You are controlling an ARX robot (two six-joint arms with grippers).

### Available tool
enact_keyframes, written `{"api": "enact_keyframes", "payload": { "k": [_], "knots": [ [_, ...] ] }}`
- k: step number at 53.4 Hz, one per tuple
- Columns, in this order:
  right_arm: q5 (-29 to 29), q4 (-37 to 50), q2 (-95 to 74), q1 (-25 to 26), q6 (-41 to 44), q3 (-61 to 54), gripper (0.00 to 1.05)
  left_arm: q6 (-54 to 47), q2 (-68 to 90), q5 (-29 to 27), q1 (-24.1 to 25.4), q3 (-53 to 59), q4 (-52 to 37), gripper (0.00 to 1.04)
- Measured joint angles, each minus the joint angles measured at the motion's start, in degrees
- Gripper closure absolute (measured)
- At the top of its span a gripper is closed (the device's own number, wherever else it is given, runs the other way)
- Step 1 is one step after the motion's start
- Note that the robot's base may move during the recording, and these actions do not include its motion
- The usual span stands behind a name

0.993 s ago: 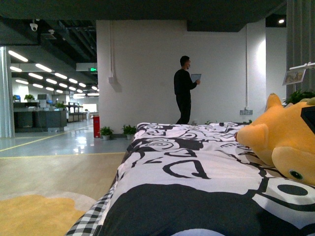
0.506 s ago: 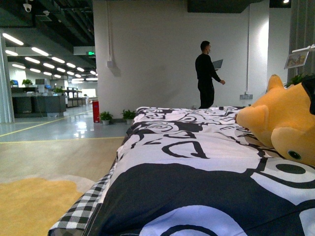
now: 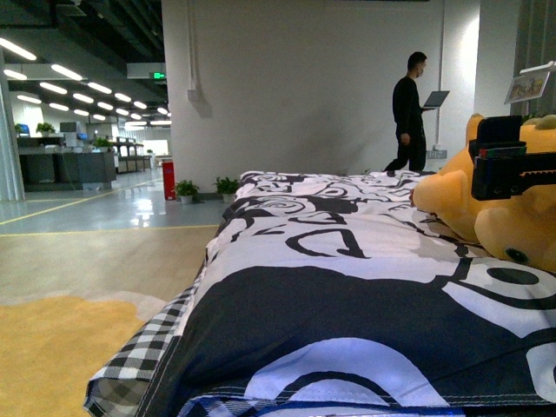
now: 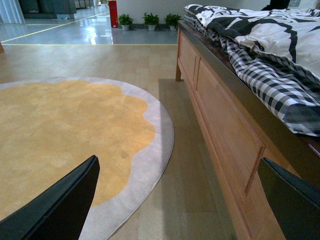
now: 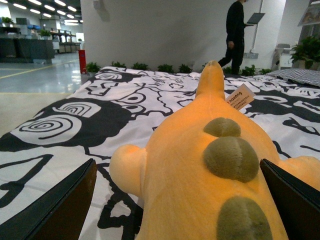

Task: Put away toys

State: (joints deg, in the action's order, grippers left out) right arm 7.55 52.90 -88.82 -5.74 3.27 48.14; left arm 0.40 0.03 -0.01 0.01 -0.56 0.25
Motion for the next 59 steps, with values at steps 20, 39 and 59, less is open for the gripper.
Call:
{"api": "enact_keyframes", "payload": {
  "k": [20, 39, 59],
  "knots": [
    [1.9, 4.4, -2.1, -1.9, 7.5, -1.0, 0.07, 0.0, 0.0, 0.0, 0.0, 0.0, 0.0, 0.06],
    [4.0, 11.3, -3.3, -2.8, 17.0, -2.5, 0.3, 0.0, 0.0, 0.0, 0.0, 0.0, 0.0, 0.06],
    [2.2, 10.2, -2.3, -2.3, 18.4, -3.1, 0.99, 0.0, 0.0, 0.0, 0.0, 0.0, 0.0, 0.06]
  ]
}}
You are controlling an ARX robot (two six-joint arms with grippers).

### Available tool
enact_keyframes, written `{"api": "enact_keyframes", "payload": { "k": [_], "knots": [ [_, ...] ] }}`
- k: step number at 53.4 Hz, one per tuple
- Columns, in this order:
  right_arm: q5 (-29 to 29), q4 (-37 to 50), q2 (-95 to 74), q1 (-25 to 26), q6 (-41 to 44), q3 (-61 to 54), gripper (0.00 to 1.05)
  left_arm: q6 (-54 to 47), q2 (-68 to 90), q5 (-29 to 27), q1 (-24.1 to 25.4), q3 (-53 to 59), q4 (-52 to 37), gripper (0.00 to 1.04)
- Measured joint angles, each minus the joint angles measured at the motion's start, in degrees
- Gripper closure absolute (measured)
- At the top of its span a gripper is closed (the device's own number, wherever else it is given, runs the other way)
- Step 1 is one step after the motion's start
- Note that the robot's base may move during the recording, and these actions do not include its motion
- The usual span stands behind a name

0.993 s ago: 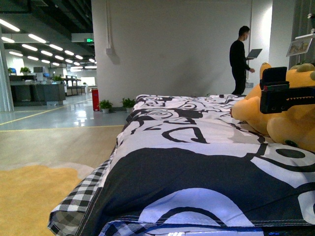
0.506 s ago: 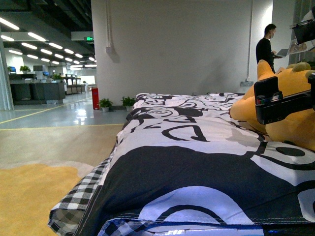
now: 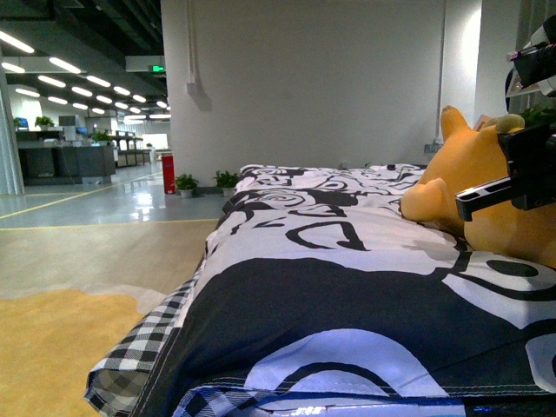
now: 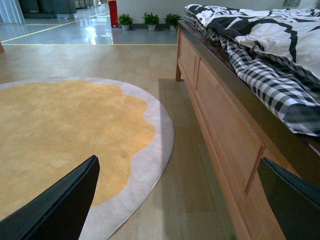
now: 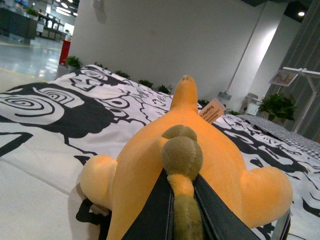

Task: Put away toys

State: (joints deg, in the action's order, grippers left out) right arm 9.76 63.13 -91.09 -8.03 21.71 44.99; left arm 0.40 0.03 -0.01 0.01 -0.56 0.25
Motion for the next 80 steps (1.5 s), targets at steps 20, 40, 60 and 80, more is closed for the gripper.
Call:
{"api": "enact_keyframes", "payload": {
  "k": [20, 40, 60, 80],
  "knots": [
    [-10.4, -16.5, 14.1, 6.5, -18.4, -0.1, 0.99, 0.0, 0.0, 0.0, 0.0, 0.0, 0.0, 0.06],
    [-29.8, -31.1, 45.0, 18.9, -43.4, -9.0, 0.99, 0.0, 0.0, 0.0, 0.0, 0.0, 0.0, 0.06],
    [-34.5, -40.2, 62.0, 22.8, -49.4, -16.2, 0.99, 0.0, 0.0, 0.0, 0.0, 0.0, 0.0, 0.06],
    [-28.5, -49.7, 63.3, 19.8, -44.2, -15.2, 0.99, 0.0, 0.0, 0.0, 0.0, 0.0, 0.0, 0.06]
  ]
}}
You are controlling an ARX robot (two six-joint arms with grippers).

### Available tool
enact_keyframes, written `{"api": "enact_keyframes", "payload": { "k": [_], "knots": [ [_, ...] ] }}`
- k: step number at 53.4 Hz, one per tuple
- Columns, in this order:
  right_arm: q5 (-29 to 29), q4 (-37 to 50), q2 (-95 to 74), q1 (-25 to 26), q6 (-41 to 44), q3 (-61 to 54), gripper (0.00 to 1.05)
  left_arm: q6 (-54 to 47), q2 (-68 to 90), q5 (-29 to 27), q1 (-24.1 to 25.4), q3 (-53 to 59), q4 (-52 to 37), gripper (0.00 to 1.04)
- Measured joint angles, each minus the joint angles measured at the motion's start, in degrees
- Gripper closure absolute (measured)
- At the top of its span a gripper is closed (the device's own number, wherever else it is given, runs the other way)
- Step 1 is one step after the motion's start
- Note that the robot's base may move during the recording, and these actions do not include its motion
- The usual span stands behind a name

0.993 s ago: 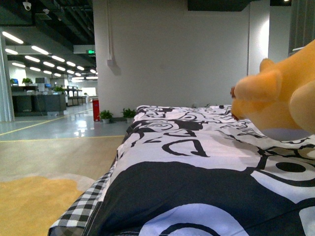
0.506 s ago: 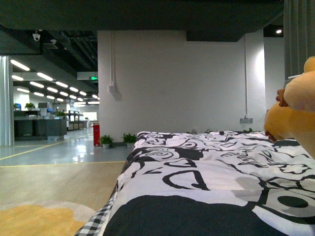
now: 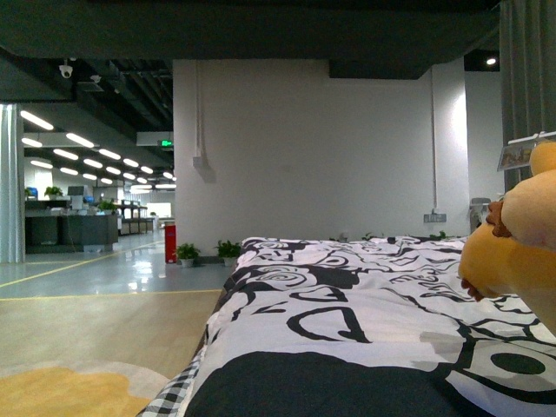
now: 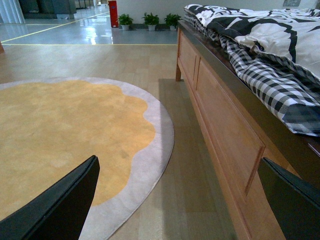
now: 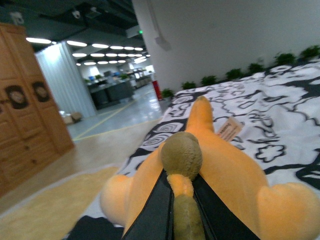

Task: Put away toys

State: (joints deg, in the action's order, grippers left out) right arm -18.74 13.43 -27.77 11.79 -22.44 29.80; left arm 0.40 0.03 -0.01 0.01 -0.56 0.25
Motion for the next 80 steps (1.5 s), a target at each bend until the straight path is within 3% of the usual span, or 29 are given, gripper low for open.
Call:
{"api": "enact_keyframes", "payload": {
  "k": [5, 12, 27, 32, 80],
  "knots": [
    [10.1, -15.5, 2.2, -3.4, 11.8, 0.6, 0.99, 0.0, 0.0, 0.0, 0.0, 0.0, 0.0, 0.06],
    [18.2, -15.9, 6.0, -9.6, 18.5, -5.1, 0.99, 0.0, 0.0, 0.0, 0.0, 0.0, 0.0, 0.06],
    [18.8, -11.9, 12.6, -11.5, 21.7, -15.1, 0.99, 0.0, 0.0, 0.0, 0.0, 0.0, 0.0, 0.06],
    [18.8, -15.5, 18.4, -11.5, 21.9, -17.9, 0.99, 0.0, 0.0, 0.0, 0.0, 0.0, 0.0, 0.06],
    [19.0, -13.5, 25.4, -11.6, 22.1, -26.3, 0.99, 0.0, 0.0, 0.0, 0.0, 0.0, 0.0, 0.06]
  ]
}}
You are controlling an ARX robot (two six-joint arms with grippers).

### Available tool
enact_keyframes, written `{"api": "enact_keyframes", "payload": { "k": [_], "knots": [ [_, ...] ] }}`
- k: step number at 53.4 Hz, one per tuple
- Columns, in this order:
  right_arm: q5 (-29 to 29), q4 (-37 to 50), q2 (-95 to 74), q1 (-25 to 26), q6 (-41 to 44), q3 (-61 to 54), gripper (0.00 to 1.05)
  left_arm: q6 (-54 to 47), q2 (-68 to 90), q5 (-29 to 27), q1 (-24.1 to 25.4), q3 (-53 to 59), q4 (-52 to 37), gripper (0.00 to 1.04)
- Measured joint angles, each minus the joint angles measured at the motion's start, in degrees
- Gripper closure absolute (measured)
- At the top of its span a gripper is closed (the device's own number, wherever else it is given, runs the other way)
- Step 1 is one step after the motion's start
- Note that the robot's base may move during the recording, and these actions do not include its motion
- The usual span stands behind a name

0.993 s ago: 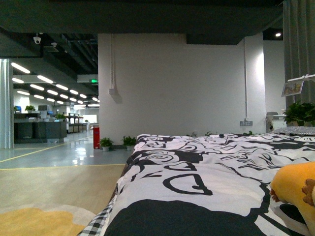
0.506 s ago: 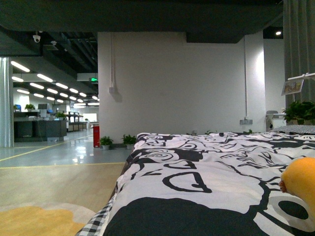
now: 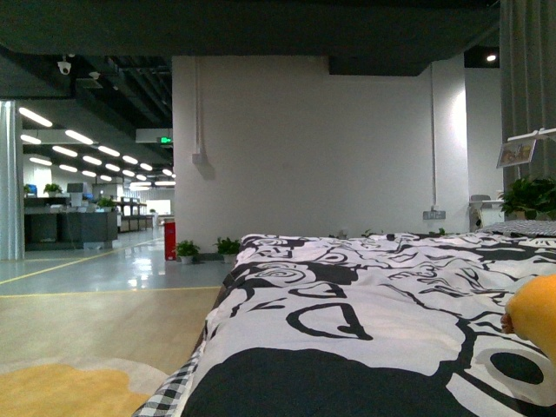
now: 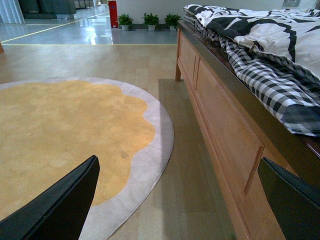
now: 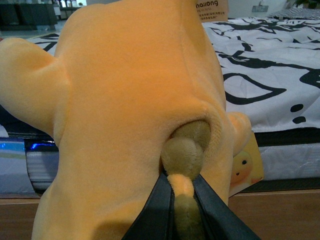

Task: Put away toys

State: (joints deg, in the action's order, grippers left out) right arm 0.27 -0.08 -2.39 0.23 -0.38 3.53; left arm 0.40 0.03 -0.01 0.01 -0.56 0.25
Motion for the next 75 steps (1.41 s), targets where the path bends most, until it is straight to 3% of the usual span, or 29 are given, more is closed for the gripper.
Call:
{"api": "enact_keyframes", "payload": {
  "k": [75],
  "knots": [
    [-0.7, 0.2, 2.3, -0.2, 0.0, -2.7, 0.99, 0.0, 0.0, -0.1, 0.0, 0.0, 0.0, 0.06]
  ]
}}
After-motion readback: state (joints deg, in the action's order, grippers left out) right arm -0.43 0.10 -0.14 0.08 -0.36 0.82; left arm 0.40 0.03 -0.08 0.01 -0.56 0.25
